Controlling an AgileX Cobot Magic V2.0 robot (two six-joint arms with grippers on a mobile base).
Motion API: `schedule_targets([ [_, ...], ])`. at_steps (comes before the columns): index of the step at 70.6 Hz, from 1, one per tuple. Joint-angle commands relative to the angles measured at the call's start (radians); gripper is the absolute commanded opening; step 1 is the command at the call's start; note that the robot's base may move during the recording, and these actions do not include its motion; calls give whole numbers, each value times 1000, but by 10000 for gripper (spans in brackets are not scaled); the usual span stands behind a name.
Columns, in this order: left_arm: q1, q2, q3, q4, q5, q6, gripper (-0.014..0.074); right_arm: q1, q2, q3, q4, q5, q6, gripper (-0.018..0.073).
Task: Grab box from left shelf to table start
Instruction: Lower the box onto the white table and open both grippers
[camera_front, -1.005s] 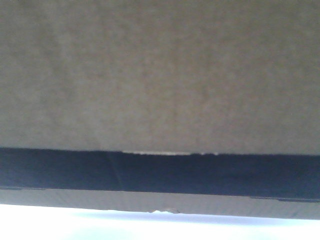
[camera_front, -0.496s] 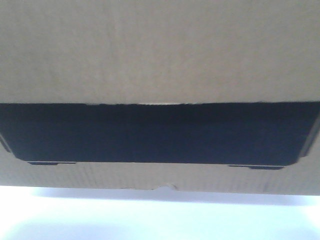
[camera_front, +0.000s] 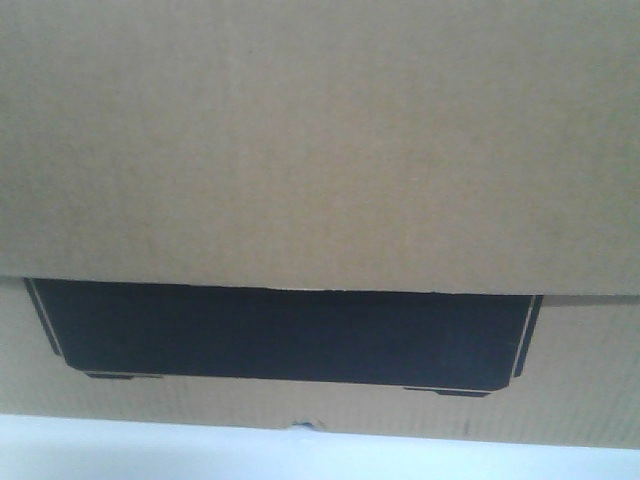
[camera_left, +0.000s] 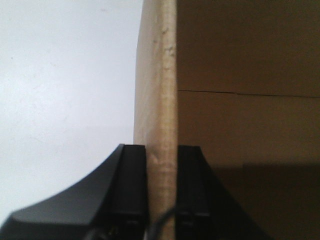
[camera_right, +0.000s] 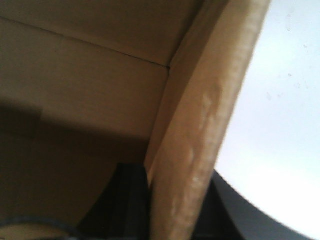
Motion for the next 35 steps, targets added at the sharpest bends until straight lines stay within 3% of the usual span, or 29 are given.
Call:
schedule_targets([
  [1, -28, 16, -44, -167, -81, -6, -102, 20, -18, -38, 151, -124, -17, 60],
  [12, -28, 52, -44, -167, -70, 2, -96, 20, -18, -38, 151, -124, -17, 61],
  [17, -28, 53, -44, -162, -69, 2, -50, 20, -18, -38, 151, -123, -17, 61],
  [25, -28, 53, -44, -143, -67, 2, 139, 19, -18, -39, 150, -117, -17, 110],
  [31, -28, 53, -44, -137, -67, 2, 329, 19, -18, -39, 143, -109, -17, 242],
  [35, -28, 53, -44, -137, -67, 2, 409, 19, -18, -39, 130, -102, -17, 357],
])
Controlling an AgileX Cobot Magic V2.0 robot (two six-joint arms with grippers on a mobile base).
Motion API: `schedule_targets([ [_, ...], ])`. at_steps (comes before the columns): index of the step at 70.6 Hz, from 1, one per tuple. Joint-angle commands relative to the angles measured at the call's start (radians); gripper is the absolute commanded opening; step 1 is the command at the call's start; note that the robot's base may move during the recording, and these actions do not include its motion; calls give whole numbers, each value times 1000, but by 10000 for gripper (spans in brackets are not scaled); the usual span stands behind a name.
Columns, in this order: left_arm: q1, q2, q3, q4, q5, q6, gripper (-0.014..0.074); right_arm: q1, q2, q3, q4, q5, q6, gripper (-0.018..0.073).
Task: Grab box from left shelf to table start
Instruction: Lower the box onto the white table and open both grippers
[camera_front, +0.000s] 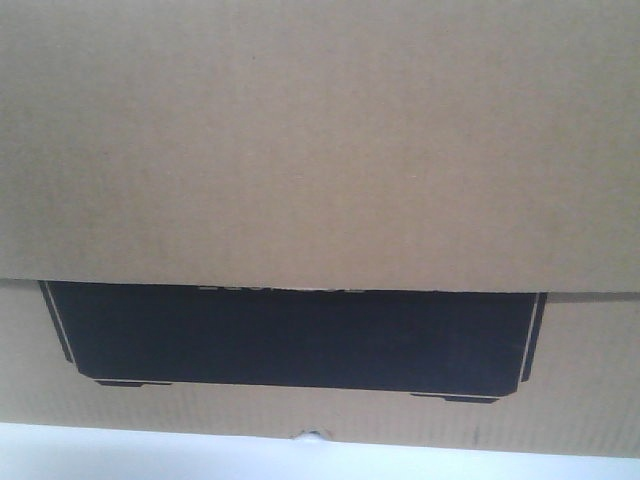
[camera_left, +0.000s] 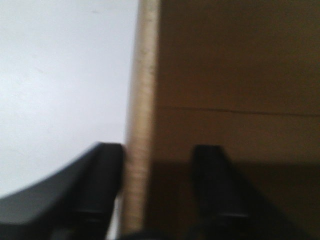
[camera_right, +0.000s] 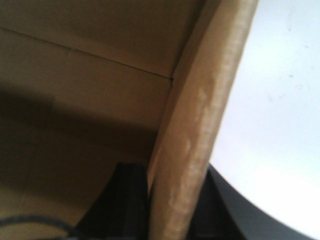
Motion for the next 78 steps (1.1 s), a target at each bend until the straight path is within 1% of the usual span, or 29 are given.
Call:
schedule_targets([
  [1, -28, -17, -23, -100, -17, -8, 433, 25, -33, -38, 118, -91, -19, 386],
  [4, -26, -17, -23, -100, -17, -8, 463, 25, -33, -39, 102, -84, -19, 473],
  [8, -20, -17, -23, -100, -17, -8, 470, 25, -33, -43, 75, -65, -18, 571],
  [11, -16, -17, -23, -100, -17, -8, 470, 25, -33, -49, 51, -48, -18, 624],
  [13, -9, -17, -25, -98, -15, -8, 470, 25, -33, -55, 41, -36, -17, 638],
  [16, 0, -17, -32, -98, -9, -8, 470, 25, -33, -64, 20, -20, -8, 624],
  [27, 33, -17, -83, -98, 28, -8, 470, 25, -34, -121, -39, 34, -1, 625],
  [33, 51, -17, -121, -84, 58, -8, 470, 25, -34, -154, -68, 62, 2, 625],
  [43, 73, -17, -204, -52, 170, -8, 456, 25, -47, -209, -74, 98, 13, 625],
  [49, 83, -23, -266, -52, 265, -8, 416, 25, -77, -212, -74, 91, 47, 625],
  [54, 83, -38, -314, -52, 334, -8, 361, 25, -110, -212, -73, 93, 59, 625],
  [57, 83, -54, -333, -52, 353, -8, 322, 25, -133, -212, -73, 97, 62, 620],
  [63, 83, -105, -338, -52, 363, -8, 252, 25, -180, -211, -73, 110, 65, 561],
  [70, 83, -186, -324, -44, 358, -8, 162, 25, -244, -193, -74, 115, 67, 389],
  [77, 83, -285, -273, -9, 329, -8, 85, 25, -312, -156, -74, 106, 67, 188],
  [78, 83, -306, -259, -1, 322, -8, 69, 25, -327, -144, -74, 101, 67, 146],
])
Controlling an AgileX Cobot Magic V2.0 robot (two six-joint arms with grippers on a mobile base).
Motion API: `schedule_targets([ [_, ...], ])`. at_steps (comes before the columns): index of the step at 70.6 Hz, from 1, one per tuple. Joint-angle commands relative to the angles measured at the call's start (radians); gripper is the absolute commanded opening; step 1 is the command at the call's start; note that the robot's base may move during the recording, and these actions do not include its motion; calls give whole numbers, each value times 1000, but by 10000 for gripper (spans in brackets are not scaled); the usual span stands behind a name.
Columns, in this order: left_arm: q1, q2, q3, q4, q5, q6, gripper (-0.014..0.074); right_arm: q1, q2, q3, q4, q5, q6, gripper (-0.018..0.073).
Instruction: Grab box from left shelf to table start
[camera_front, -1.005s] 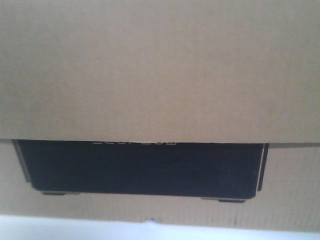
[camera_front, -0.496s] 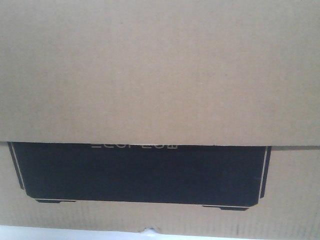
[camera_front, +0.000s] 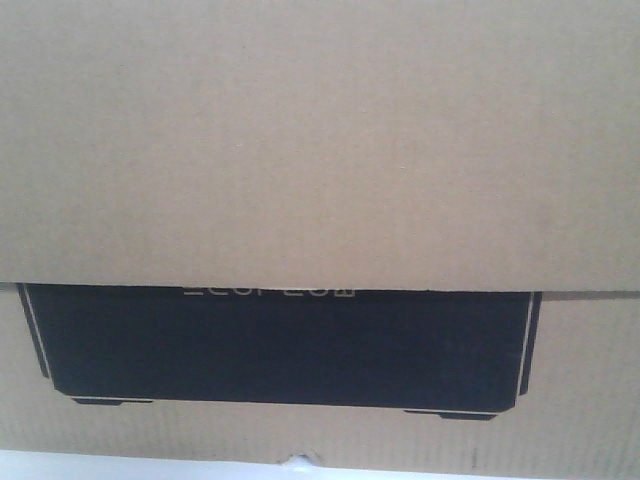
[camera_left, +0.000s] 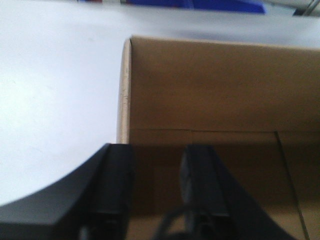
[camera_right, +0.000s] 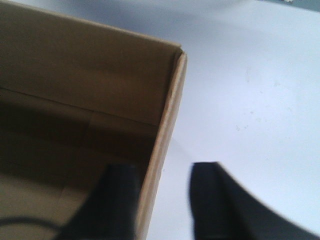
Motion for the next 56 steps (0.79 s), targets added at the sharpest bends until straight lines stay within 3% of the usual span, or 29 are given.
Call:
schedule_targets([
  [1, 1, -106, 22, 18, -83, -6, 60, 3, -78, 11, -19, -65, 0, 120],
  [5, 1, -163, 68, 41, -113, -6, 26, 3, -126, 56, -19, -95, 0, 43],
  [24, 1, -458, 396, 65, -365, -6, -104, 3, -361, 373, -19, -296, 0, 57],
  [56, 1, -865, 877, 68, -575, -6, -104, 3, -918, 895, -19, -652, 0, 57],
])
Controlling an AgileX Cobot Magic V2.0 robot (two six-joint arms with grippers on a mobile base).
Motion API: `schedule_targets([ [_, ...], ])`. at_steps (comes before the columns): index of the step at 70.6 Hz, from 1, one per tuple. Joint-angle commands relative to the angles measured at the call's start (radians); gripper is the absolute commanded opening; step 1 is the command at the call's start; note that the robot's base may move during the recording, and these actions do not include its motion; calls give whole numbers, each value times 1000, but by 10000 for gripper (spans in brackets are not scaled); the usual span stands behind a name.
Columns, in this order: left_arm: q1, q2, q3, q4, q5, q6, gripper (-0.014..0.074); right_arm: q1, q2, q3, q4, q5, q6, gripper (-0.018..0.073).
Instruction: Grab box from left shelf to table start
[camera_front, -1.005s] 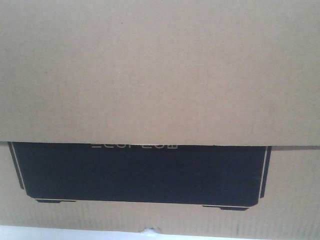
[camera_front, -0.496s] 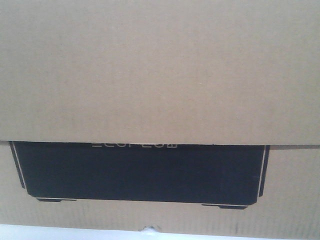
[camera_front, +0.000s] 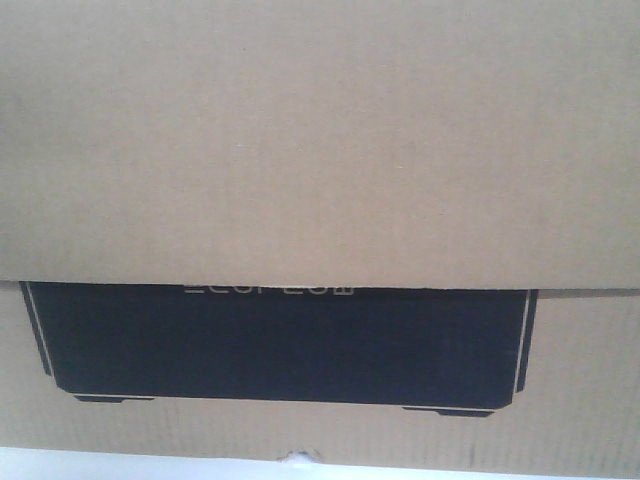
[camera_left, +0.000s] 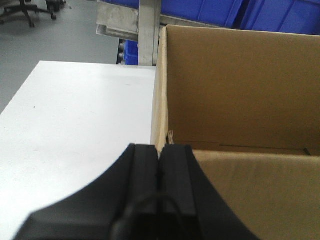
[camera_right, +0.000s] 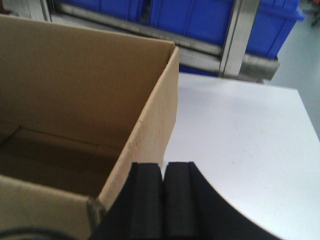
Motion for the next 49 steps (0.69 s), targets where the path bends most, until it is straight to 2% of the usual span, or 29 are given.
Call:
schedule_targets([
  [1, 1, -68, 34, -5, -143, -6, -104, 3, -79, 48, -15, -145, -3, 57],
  [15, 1, -165, 116, -10, -184, -6, -104, 3, -180, 155, -14, -181, -3, 57],
  [49, 1, -165, 123, -11, -172, -6, -104, 3, -178, 165, -14, -178, -3, 57],
])
